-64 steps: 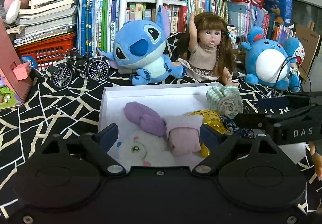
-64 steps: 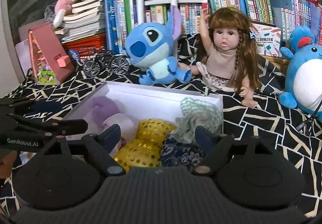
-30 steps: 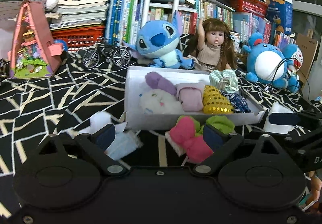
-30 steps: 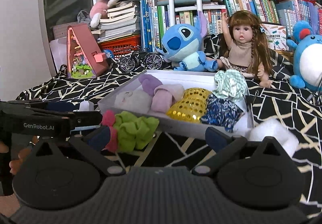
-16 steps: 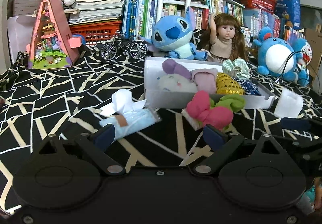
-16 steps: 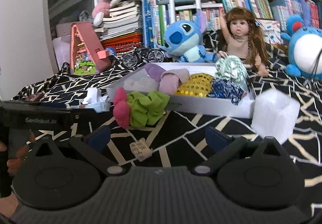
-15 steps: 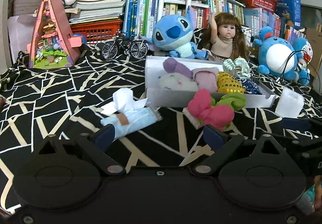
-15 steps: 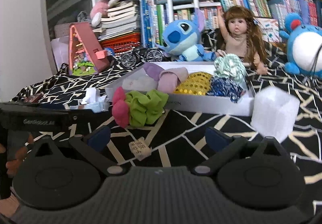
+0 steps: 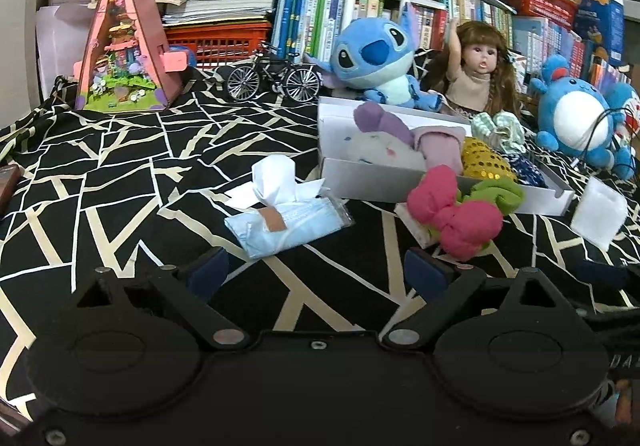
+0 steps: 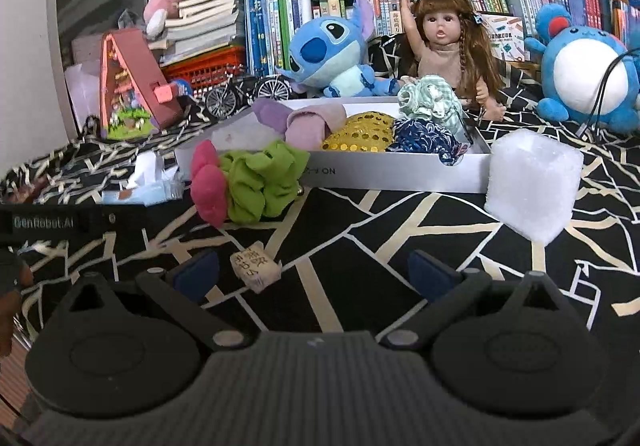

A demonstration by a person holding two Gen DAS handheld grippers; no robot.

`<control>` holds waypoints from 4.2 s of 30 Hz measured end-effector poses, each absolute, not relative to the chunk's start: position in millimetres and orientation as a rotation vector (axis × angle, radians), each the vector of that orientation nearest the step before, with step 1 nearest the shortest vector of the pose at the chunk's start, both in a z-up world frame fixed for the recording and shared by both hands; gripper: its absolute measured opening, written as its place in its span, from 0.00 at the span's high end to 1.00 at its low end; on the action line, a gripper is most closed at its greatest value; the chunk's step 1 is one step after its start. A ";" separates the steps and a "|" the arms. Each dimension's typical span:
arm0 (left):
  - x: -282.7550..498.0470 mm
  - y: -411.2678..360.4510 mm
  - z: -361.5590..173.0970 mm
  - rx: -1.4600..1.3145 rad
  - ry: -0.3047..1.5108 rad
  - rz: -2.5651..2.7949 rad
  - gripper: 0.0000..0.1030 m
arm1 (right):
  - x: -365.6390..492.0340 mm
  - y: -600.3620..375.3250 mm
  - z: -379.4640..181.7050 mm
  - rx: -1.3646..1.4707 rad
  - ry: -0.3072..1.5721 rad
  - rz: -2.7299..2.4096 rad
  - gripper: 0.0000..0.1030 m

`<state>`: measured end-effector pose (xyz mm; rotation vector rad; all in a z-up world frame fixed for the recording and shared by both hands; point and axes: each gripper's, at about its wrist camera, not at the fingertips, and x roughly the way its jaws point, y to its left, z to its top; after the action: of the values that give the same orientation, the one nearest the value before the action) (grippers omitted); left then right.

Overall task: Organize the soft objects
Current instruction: 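Grasp the light blue wrapped packet with the left tool while the right tool reaches the small tag, then grasp the small printed tag with the right tool while the left tool holds the packet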

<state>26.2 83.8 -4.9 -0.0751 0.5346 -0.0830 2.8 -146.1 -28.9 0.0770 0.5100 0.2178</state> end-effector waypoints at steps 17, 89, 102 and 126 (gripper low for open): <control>45.9 89.0 -6.2 -0.166 0.568 -0.028 0.08 | -3.3 -129.1 -34.2 -0.031 0.502 0.166 0.00; 34.5 72.9 -1.8 -0.024 0.542 -0.001 0.20 | -17.7 -129.2 -25.4 0.035 0.489 0.059 0.26; 28.0 70.0 -3.5 -0.008 0.533 -0.031 0.20 | -10.1 -133.8 -21.3 0.054 0.479 0.107 0.27; 28.2 70.9 0.6 -0.024 0.519 -0.035 0.20 | 7.4 -111.4 -16.2 0.043 0.524 0.173 0.68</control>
<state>28.2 70.9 0.6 -0.0243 0.5195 -0.0348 7.4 -111.4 -16.2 0.0426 0.5242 0.1734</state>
